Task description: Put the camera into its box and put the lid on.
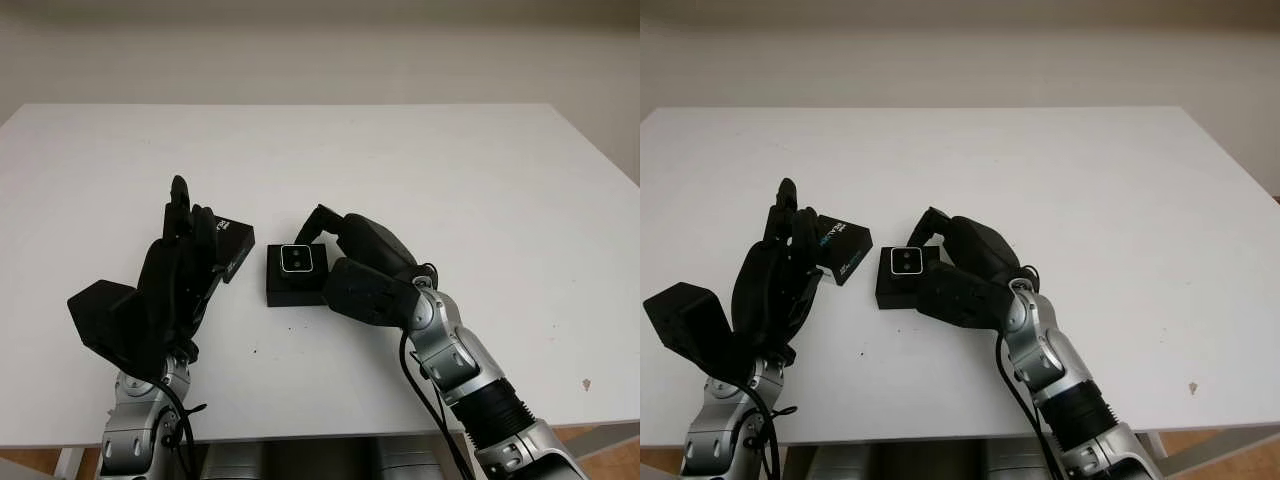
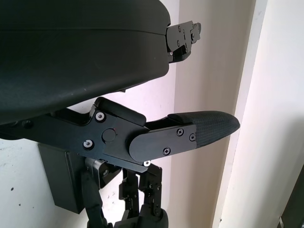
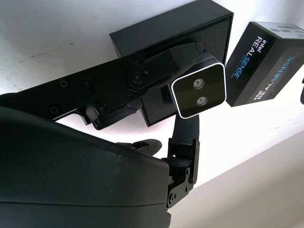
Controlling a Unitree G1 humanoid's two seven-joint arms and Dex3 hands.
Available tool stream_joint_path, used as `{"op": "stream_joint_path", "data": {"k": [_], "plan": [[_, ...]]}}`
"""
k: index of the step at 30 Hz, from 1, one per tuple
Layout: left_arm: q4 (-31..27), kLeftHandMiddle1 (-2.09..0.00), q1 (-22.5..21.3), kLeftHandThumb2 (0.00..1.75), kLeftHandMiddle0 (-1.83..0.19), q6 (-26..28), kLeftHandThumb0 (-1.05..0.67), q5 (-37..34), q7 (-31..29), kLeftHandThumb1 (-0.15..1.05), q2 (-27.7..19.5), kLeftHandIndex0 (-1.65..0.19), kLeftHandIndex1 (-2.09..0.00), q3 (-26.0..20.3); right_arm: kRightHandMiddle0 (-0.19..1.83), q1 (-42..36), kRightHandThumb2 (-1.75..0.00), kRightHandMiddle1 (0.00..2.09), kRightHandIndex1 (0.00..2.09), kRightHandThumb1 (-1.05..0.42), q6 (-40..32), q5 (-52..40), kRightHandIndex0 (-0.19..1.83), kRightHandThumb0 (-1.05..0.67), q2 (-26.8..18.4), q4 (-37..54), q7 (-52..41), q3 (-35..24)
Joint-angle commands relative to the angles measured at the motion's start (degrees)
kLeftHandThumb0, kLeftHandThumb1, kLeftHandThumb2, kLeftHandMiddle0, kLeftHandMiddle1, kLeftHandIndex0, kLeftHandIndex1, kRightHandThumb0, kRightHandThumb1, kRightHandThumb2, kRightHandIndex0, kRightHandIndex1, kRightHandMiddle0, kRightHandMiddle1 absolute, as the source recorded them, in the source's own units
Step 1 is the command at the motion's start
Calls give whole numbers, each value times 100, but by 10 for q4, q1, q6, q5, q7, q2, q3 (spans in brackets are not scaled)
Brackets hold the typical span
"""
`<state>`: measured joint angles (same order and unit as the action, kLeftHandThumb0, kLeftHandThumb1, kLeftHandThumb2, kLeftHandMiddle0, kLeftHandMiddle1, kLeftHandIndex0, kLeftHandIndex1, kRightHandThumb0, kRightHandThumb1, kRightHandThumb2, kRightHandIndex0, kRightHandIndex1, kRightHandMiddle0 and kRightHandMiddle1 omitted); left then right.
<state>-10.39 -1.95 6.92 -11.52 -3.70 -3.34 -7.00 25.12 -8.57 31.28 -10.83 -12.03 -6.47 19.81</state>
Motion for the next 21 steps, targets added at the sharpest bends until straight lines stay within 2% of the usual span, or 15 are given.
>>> {"op": "stream_joint_path", "data": {"k": [1,21], "plan": [[-9,0,1,60,19,-1,-71,0,1,105,1,19,0,0,31,0,-5,186,6,-103,0,0,38,-40,0,12,4,-2],[-9,0,2,60,19,-1,-72,1,-4,105,-2,19,0,0,29,-1,-5,191,6,-103,-6,16,39,-39,-7,15,19,-6]]}}
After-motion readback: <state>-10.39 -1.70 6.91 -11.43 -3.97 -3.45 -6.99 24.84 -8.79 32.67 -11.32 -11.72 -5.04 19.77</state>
